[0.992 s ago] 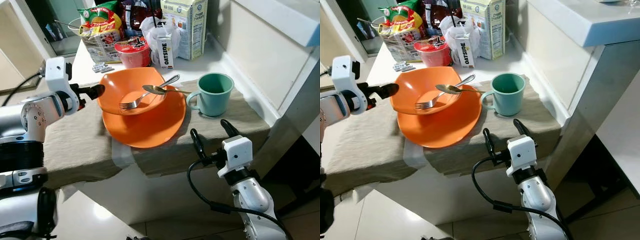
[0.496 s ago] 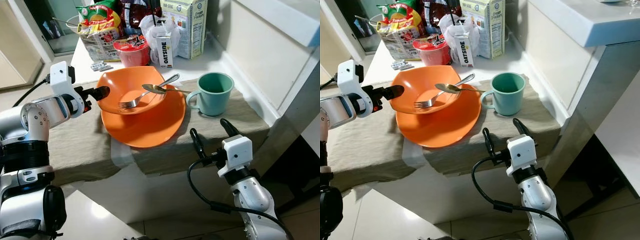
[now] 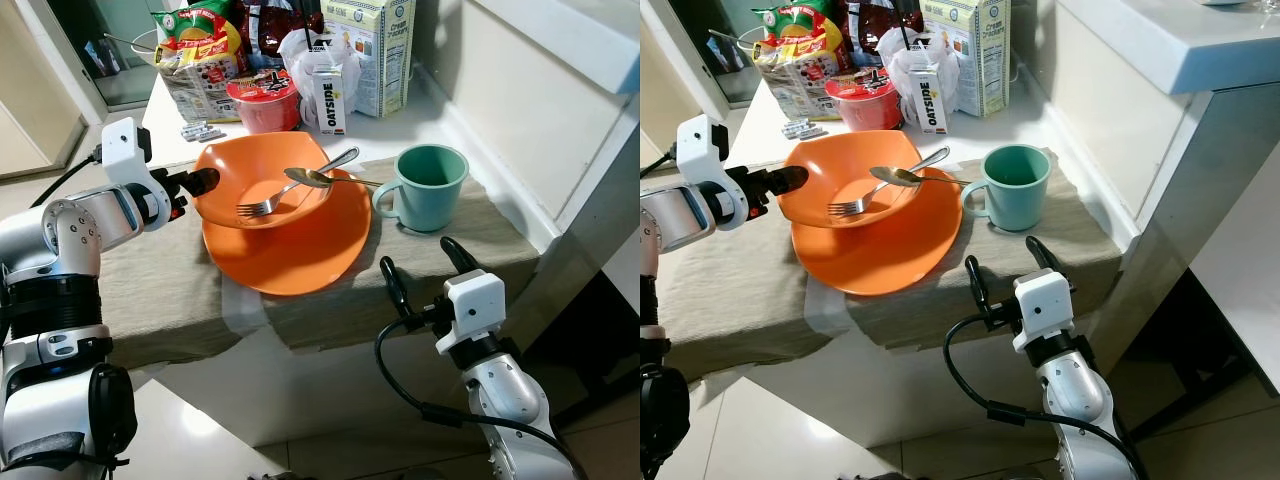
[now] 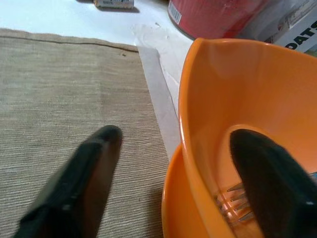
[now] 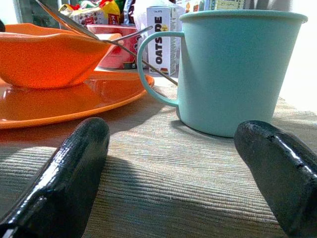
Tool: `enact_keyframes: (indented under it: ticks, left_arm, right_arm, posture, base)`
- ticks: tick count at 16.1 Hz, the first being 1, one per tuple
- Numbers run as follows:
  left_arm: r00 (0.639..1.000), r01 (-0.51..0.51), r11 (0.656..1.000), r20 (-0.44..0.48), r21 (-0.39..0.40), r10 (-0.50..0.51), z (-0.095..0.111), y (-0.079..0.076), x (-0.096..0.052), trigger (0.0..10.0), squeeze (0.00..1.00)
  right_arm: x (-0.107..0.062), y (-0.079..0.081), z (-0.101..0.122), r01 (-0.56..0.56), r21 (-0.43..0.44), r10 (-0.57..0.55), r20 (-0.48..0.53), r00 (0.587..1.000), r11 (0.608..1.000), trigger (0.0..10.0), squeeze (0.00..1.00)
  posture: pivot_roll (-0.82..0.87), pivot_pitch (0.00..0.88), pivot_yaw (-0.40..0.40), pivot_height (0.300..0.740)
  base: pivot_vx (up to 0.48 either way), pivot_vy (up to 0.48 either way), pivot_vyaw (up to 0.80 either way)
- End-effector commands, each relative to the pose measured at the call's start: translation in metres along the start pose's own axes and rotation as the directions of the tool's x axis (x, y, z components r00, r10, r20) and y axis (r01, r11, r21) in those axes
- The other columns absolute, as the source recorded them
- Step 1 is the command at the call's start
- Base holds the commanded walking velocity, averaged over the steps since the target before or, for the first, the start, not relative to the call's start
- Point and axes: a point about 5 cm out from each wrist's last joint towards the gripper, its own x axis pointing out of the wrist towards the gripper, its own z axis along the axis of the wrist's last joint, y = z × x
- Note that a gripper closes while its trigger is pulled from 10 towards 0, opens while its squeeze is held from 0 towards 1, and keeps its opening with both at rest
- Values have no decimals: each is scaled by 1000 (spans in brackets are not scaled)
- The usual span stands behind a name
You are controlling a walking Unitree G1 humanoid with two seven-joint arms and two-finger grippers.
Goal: Setting the table
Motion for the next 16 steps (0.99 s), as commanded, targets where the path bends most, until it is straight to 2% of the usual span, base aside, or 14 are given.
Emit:
enact_keyframes:
  ticks: [1,7,12,16]
  left_arm:
    - [1000,6,1000,9,-4,-6,4,-2,1,0,0]
    - [999,45,999,12,8,-45,5,-7,2,0,0]
    - [995,73,994,68,79,-79,14,-12,-1,0,0]
    - [992,98,991,69,91,-104,13,-16,-3,0,0]
  right_arm:
    - [-8,-1,-25,7,-2,-7,-143,990,1000,10000,0]
    - [-9,0,-25,7,-2,-7,-146,989,1000,10000,0]
    - [-10,1,-25,6,-1,-6,-149,989,1000,10000,0]
    - [-9,2,-23,4,1,-4,-149,989,1000,10000,0]
  posture:
    - [-160,34,146,740]
    - [-161,36,150,740]
    - [-158,44,148,740]
    - [-156,48,149,740]
  base:
    - [0,0,0]
    - [0,0,0]
    - [0,0,0]
    - [0,0,0]
